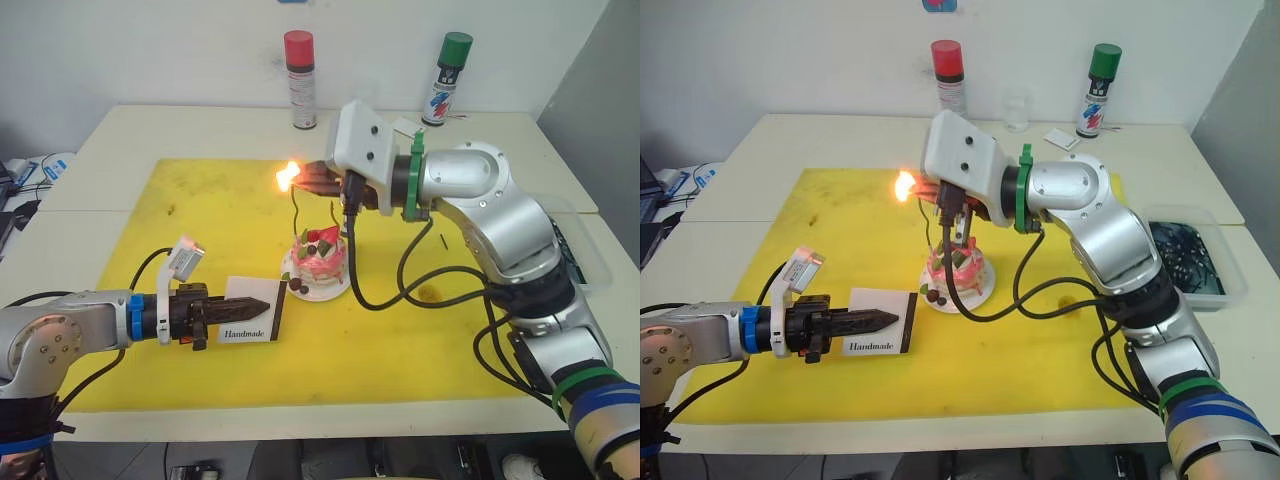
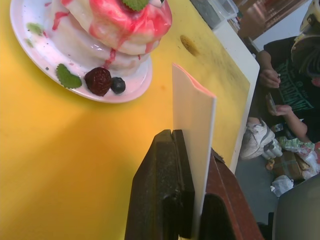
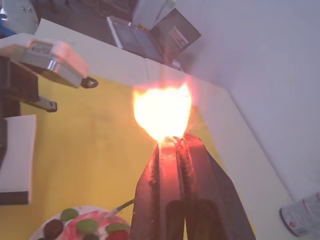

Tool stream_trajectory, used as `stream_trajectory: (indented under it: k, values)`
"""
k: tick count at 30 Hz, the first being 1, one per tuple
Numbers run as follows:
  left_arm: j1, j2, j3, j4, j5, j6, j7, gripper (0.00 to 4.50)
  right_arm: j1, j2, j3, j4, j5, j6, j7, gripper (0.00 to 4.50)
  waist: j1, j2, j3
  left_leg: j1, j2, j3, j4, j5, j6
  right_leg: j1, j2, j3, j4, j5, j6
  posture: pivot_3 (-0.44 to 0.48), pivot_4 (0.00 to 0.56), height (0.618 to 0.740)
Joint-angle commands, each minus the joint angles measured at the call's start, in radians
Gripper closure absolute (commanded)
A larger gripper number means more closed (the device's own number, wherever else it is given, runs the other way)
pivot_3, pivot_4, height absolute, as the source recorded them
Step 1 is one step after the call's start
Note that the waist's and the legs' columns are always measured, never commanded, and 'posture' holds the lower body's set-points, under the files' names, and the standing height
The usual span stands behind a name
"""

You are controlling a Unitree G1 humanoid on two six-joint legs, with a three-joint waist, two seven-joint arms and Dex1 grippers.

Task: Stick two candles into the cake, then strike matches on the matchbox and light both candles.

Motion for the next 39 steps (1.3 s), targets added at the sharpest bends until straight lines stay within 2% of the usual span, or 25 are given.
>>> stream_trajectory:
  k: [1, 14, 24, 39]
  values:
    - [-0.008, -0.006, 0.006, -0.024, 0.001, -0.016, -0.009, 4.50, -0.035, 0.002, -0.016, 0.023, -0.022, -0.048, 0.007, 4.48, 0.000, 0.000, 0.000, 0.000, 0.000, 0.000, 0.000, 0.000, 0.000, 0.000, 0.000, 0.000, 0.000, 0.000, 0.000, 0.000, 0.150, 0.740]
    - [-0.022, -0.032, 0.000, -0.021, 0.016, -0.018, -0.003, 4.50, -0.053, -0.010, 0.012, 0.146, -0.099, -0.143, 0.077, 4.48, -0.002, 0.000, 0.000, 0.000, 0.000, 0.000, 0.000, 0.000, 0.000, 0.000, 0.000, 0.000, 0.001, 0.000, 0.000, 0.000, 0.150, 0.740]
    - [-0.022, -0.040, 0.005, -0.023, 0.022, -0.018, 0.002, 4.50, -0.045, -0.028, -0.002, 0.129, -0.091, -0.145, 0.130, 4.48, -0.002, 0.000, 0.000, 0.000, 0.000, 0.000, 0.000, 0.000, 0.000, 0.000, 0.000, 0.000, 0.001, 0.000, 0.000, 0.000, 0.150, 0.740]
    - [-0.023, -0.044, -0.003, -0.018, 0.036, -0.029, -0.005, 4.50, -0.044, -0.017, 0.005, 0.142, -0.105, -0.156, 0.126, 4.48, -0.002, 0.000, 0.000, 0.000, 0.000, 0.000, 0.000, 0.000, 0.000, 0.000, 0.000, 0.000, 0.001, 0.000, 0.000, 0.000, 0.150, 0.740]
